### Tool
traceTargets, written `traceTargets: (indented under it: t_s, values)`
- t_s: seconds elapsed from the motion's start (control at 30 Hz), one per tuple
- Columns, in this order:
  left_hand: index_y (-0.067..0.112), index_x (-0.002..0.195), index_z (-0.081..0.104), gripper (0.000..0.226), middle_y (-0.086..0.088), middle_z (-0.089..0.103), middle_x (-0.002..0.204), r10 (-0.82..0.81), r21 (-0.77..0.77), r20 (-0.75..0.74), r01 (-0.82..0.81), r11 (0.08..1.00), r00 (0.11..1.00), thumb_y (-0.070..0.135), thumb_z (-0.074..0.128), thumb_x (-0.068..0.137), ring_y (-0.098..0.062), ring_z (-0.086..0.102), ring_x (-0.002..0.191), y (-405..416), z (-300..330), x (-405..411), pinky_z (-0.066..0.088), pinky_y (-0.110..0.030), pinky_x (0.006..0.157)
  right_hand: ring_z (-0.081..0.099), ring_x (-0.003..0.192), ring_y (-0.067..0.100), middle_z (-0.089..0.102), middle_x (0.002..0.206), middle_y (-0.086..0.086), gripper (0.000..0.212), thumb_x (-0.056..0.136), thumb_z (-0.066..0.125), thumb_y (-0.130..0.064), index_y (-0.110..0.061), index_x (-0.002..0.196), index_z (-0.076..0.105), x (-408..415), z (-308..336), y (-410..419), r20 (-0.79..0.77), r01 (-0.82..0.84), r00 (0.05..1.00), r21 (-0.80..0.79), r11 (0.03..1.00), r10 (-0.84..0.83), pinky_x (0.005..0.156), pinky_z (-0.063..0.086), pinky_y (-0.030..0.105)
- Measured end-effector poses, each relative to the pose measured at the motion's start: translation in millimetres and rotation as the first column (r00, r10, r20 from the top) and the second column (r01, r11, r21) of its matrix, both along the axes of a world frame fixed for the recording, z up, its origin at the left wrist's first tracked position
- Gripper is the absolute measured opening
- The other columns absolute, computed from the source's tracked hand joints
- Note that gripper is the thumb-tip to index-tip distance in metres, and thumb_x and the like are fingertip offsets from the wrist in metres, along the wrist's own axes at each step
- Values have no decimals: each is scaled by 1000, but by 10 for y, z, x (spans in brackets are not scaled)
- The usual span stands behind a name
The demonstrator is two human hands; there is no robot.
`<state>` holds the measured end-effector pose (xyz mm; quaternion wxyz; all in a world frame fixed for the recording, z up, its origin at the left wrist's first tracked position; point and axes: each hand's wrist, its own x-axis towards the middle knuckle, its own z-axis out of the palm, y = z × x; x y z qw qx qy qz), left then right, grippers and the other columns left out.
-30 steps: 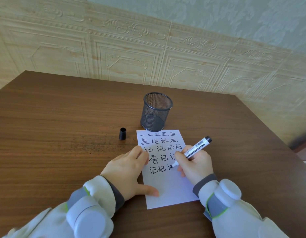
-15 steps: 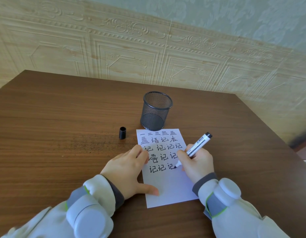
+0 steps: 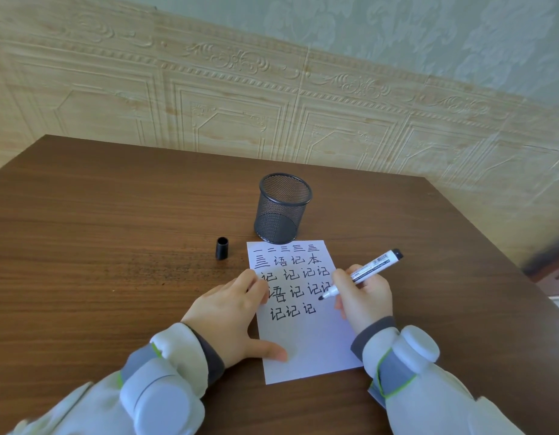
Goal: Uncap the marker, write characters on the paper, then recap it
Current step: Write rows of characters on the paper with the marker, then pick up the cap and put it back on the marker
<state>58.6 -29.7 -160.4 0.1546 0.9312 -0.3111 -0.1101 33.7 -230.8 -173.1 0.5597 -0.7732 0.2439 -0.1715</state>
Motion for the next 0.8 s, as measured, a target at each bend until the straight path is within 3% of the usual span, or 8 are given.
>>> traceTargets:
  t_s: [0.33, 0.4, 0.43, 0.53, 0.63, 0.7, 0.8]
  values:
    - [33, 116, 36, 74, 17, 33, 124, -31, -24, 52, 32, 999, 998, 79, 54, 60, -7, 43, 102, 47, 59, 7, 33, -17, 80, 49, 40, 12, 55, 42, -2, 27, 86, 58, -9, -9, 60, 56, -41, 76, 107, -53, -100, 994, 8, 995, 100, 42, 40, 22]
    - [34, 108, 41, 68, 18, 37, 117, 16, -141, 126, 2, 990, 992, 83, 44, 61, -6, 48, 100, 85, 50, 14, 37, -16, 77, 46, 35, 8, 53, 38, -3, 29, 86, 57, -8, -9, 57, 53, -55, 75, 147, -69, -121, 990, -10, 993, 120, 42, 38, 20]
    - [32, 101, 46, 61, 16, 42, 111, 54, -236, 234, 3, 972, 971, 82, 40, 66, -6, 52, 94, 113, 66, 14, 40, -16, 74, 44, 33, 7, 52, 37, -4, 31, 86, 57, -8, -9, 56, 52, -78, 102, 191, -71, -136, 988, -14, 991, 135, 41, 37, 19]
    - [23, 84, 56, 28, 7, 53, 92, 220, -464, 464, 24, 885, 858, 51, 57, 82, -11, 53, 81, 180, 13, 113, 49, -22, 69, 44, 34, 7, 54, 44, 1, 29, 87, 57, -8, -10, 58, 53, -140, 91, 280, -86, -163, 983, 16, 986, 164, 38, 36, 18]
    - [13, 92, 58, 26, -2, 52, 98, 466, -566, 333, -221, 794, 820, 29, 73, 77, -19, 53, 89, 245, 39, 188, 49, -29, 78, 47, 38, 10, 56, 49, 5, 27, 87, 58, -10, -9, 61, 56, -210, 123, 338, -109, -181, 977, 28, 983, 183, 38, 37, 19]
    - [12, 110, 53, 43, -3, 47, 114, 565, -516, 163, -418, 748, 809, 37, 70, 79, -19, 47, 106, 234, -12, 230, 42, -26, 89, 46, 37, 11, 57, 49, 6, 28, 86, 58, -10, -9, 59, 55, -270, 108, 320, -123, -187, 974, 42, 981, 191, 38, 37, 19]
    - [15, 129, 41, 64, -1, 39, 133, 604, -418, -29, -559, 716, 796, 47, 65, 80, -17, 36, 124, 189, -45, 304, 35, -27, 102, 47, 35, 10, 57, 45, 3, 28, 86, 59, -13, -11, 58, 54, -318, 118, 302, -162, -225, 961, 19, 974, 225, 42, 40, 20]
